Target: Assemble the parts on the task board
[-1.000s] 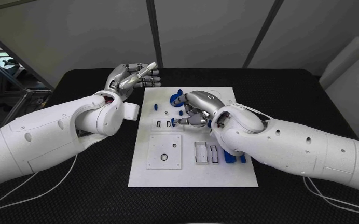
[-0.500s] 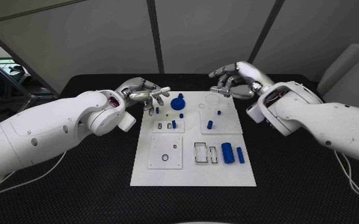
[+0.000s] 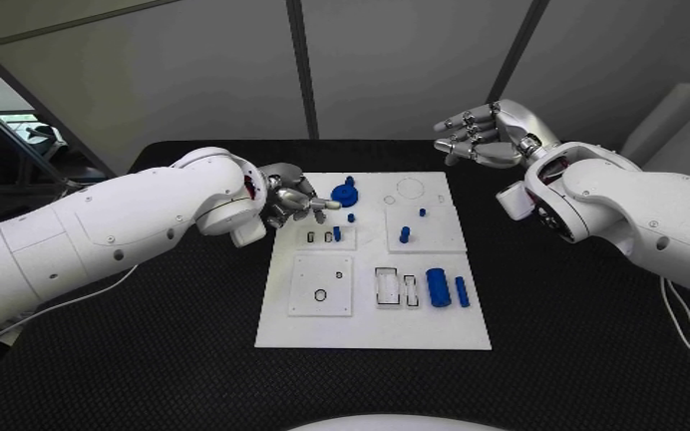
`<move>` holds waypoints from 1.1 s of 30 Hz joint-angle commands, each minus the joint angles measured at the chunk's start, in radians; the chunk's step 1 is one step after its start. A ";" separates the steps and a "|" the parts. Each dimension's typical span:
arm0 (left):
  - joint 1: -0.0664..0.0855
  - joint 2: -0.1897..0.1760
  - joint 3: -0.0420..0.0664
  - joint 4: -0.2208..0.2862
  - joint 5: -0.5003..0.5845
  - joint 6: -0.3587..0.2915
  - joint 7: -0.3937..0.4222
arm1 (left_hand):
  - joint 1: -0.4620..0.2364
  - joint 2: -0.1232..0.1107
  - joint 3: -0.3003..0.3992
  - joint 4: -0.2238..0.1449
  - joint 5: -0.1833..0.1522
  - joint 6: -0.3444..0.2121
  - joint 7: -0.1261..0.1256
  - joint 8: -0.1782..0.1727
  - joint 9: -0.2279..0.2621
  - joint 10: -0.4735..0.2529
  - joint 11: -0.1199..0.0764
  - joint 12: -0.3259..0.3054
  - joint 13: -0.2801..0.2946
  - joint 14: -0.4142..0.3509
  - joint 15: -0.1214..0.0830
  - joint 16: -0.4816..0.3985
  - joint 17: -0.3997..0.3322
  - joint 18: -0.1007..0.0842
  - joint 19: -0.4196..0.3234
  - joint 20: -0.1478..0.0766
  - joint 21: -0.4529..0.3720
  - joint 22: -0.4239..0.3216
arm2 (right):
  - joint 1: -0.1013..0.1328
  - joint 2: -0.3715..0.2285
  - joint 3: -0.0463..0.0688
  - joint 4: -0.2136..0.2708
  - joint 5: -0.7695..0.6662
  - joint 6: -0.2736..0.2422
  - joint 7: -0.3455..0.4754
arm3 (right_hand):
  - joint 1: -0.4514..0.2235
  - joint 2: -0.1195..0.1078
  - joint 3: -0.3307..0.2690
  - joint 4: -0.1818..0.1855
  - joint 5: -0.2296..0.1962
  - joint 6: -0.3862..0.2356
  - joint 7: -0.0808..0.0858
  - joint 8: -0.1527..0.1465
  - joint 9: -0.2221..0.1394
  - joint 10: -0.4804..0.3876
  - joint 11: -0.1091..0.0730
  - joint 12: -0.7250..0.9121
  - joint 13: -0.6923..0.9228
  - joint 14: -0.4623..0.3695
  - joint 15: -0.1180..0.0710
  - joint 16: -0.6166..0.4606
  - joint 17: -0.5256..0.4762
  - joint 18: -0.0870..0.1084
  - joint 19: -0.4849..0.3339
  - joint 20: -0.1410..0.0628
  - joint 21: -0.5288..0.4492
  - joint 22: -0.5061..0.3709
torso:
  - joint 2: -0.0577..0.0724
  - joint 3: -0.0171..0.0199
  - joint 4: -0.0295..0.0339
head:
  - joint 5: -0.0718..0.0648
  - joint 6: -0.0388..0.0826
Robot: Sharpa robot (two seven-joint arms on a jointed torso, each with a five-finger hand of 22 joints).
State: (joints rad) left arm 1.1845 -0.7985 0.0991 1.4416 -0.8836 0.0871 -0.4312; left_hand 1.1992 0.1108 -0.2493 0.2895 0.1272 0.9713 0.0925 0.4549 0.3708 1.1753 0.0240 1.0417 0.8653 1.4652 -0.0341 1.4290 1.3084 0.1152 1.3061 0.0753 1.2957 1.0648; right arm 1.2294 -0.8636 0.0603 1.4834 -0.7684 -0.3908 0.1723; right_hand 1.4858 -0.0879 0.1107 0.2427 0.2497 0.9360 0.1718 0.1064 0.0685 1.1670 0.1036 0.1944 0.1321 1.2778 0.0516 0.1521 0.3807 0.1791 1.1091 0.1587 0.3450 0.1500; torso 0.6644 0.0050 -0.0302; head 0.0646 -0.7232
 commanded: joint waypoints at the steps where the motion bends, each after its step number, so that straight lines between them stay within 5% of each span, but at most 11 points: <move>1: 0.016 0.028 -0.014 -0.024 -0.113 0.073 -0.110 | -0.033 -0.005 -0.020 0.001 -0.014 -0.012 -0.006 0.037 0.044 -0.018 -0.007 -0.008 -0.010 0.047 -0.008 -0.010 0.106 -0.016 -0.006 -0.005 -0.004 -0.009 | 0.002 0.006 0.001 -0.001 0.026 0.015 0.021 | 0.000 -0.009 -0.003 -0.006 0.009 0.003 0.011 -0.006 -0.001 -0.001 0.009 -0.016 -0.014 0.007 0.003 -0.018 -0.014 0.005 0.011 0.001 -0.018 -0.012 | 0.001 -0.0003 -0.0019 | 0.001 -0.002; 5: 0.030 0.062 -0.032 -0.050 -0.145 0.087 -0.123 | -0.047 -0.002 -0.038 0.001 -0.025 -0.029 -0.013 0.082 0.107 -0.012 -0.013 0.000 0.002 0.051 -0.014 -0.006 0.112 -0.018 -0.003 -0.009 0.004 0.007 | 0.002 0.013 0.001 -0.002 0.011 0.010 0.016 | -0.003 -0.011 -0.006 -0.011 0.012 0.007 0.015 -0.009 -0.001 -0.006 0.015 -0.028 -0.025 0.005 0.007 -0.036 -0.028 0.004 0.013 0.006 -0.039 -0.026 | 0.001 0.0007 -0.0002 | -0.001 -0.007; 14: 0.039 0.108 -0.048 -0.079 -0.171 0.112 -0.135 | -0.047 0.003 -0.046 0.001 -0.025 -0.041 -0.019 0.116 0.161 -0.003 -0.018 0.007 0.013 0.054 -0.018 -0.003 0.116 -0.020 0.005 -0.014 0.014 0.027 | 0.002 0.025 0.001 -0.007 -0.014 0.009 0.004 | -0.004 -0.010 -0.007 -0.013 0.016 0.010 0.019 -0.009 0.000 -0.006 0.017 -0.031 -0.029 0.006 0.009 -0.043 -0.033 0.005 0.015 0.007 -0.047 -0.031 | 0.003 0.0006 0.0012 | 0.003 -0.016; 33: 0.046 0.158 -0.059 -0.106 -0.174 0.149 -0.139 | -0.027 0.006 -0.045 -0.003 -0.007 -0.063 -0.018 0.128 0.197 -0.012 -0.018 -0.002 0.006 0.051 -0.017 -0.012 0.110 -0.019 -0.003 -0.014 0.008 0.020 | 0.002 0.038 0.001 -0.017 -0.027 0.019 -0.013 | -0.006 -0.009 -0.009 -0.015 0.025 0.011 0.023 -0.011 0.000 -0.007 0.020 -0.036 -0.034 0.008 0.012 -0.050 -0.039 0.005 0.018 0.010 -0.058 -0.039 | 0.004 0.0002 0.0007 | -0.001 -0.024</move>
State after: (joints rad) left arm 1.2279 -0.6426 0.0403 1.3365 -1.0470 0.2114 -0.5635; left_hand 1.1661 0.1160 -0.2897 0.2896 0.1156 0.9163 0.0733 0.5781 0.5669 1.1693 0.0072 1.0456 0.8724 1.4688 -0.0448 1.4212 1.3081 0.1151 1.3059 0.0643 1.3073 1.0862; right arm 1.2294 -0.8265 0.0601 1.4664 -0.7886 -0.3811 0.1613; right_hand 1.4816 -0.0920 0.1020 0.2336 0.2693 0.9463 0.1896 0.1006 0.0687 1.1612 0.1164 0.1621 0.0999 1.2849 0.0588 0.1089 0.3432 0.1790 1.1224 0.1694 0.2935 0.1122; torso 0.6680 0.0051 -0.0300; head 0.0640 -0.7463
